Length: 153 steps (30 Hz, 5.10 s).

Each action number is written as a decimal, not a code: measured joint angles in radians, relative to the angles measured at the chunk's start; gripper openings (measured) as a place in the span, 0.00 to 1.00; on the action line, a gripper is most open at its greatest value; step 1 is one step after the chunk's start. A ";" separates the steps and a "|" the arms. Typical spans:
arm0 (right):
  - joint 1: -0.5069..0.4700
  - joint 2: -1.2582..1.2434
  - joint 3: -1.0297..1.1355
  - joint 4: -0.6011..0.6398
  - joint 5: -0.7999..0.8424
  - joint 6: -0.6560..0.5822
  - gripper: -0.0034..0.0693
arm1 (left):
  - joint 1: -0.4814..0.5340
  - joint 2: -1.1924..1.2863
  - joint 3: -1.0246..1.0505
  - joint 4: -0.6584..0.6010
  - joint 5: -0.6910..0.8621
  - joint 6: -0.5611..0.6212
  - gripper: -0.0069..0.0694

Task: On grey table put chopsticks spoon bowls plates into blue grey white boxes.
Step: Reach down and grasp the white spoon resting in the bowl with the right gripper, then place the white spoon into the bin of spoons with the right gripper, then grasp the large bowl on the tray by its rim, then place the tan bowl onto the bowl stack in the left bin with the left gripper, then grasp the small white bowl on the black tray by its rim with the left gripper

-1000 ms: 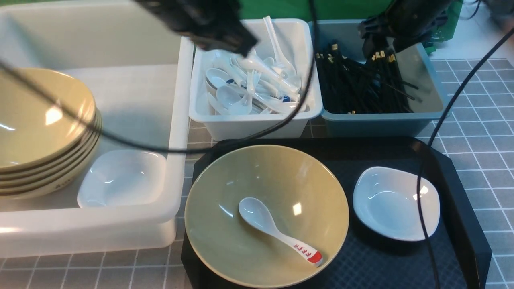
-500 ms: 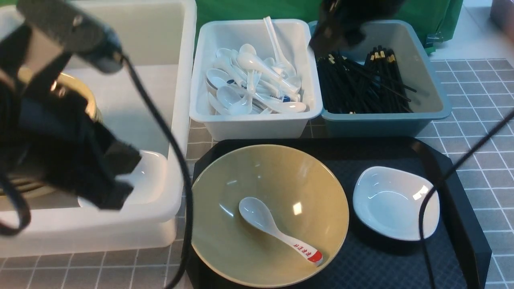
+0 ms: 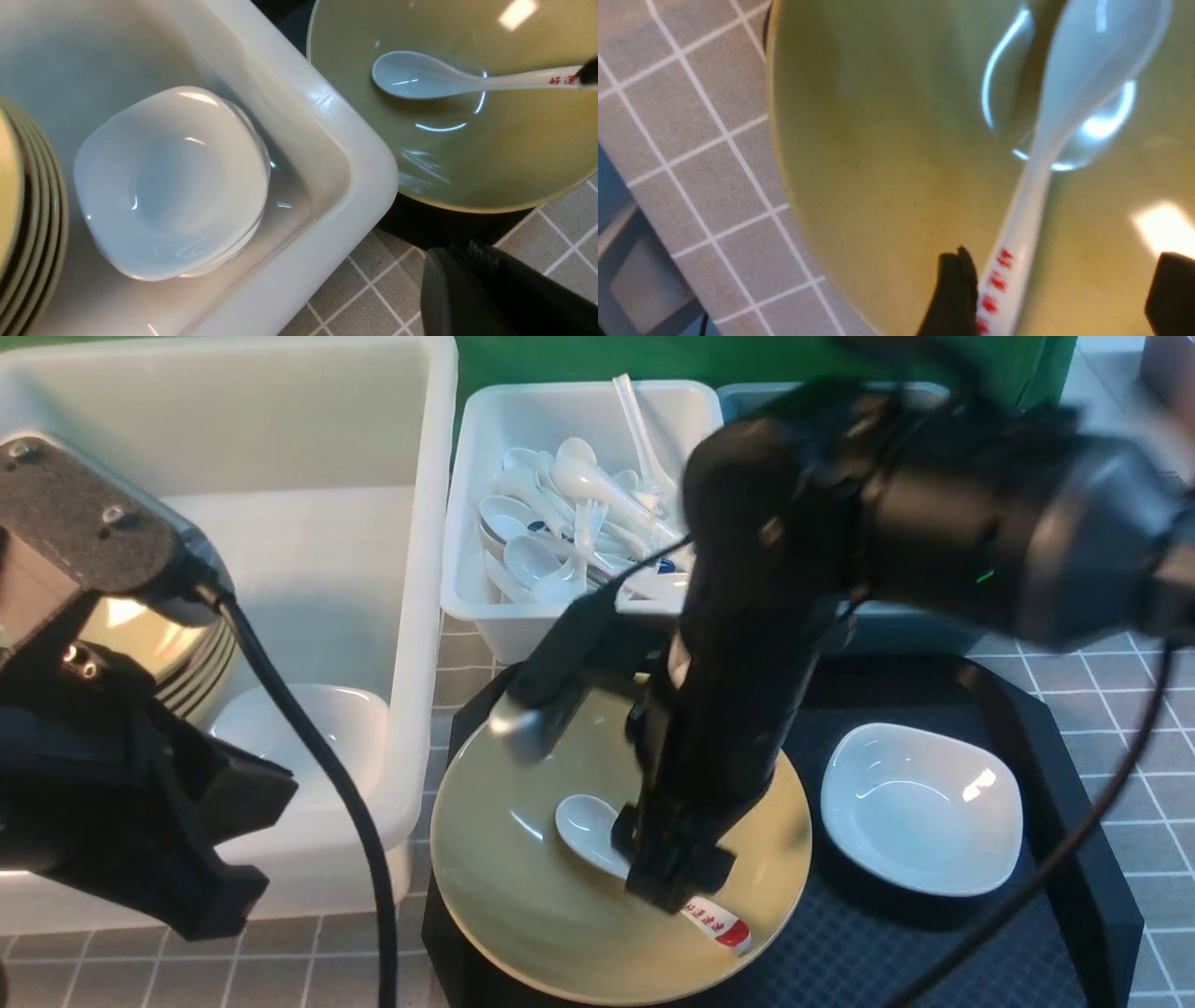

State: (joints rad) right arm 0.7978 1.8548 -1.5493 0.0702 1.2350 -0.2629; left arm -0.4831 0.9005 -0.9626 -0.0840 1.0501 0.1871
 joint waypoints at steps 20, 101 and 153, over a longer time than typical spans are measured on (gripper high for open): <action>-0.024 0.151 -0.134 -0.043 -0.013 0.056 0.13 | 0.001 0.040 0.055 -0.038 -0.260 -0.003 0.08; -0.312 -0.395 -0.118 0.058 -0.012 -0.141 0.10 | 0.220 0.754 -0.824 -0.263 0.201 0.114 0.10; -0.160 -0.426 -0.115 -0.164 -0.011 0.005 0.10 | 0.594 0.494 -0.666 -0.229 0.077 0.014 0.78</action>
State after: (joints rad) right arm 0.6378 1.4290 -1.6644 -0.0935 1.2241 -0.2577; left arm 0.1112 1.3948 -1.6288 -0.3130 1.1270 0.2011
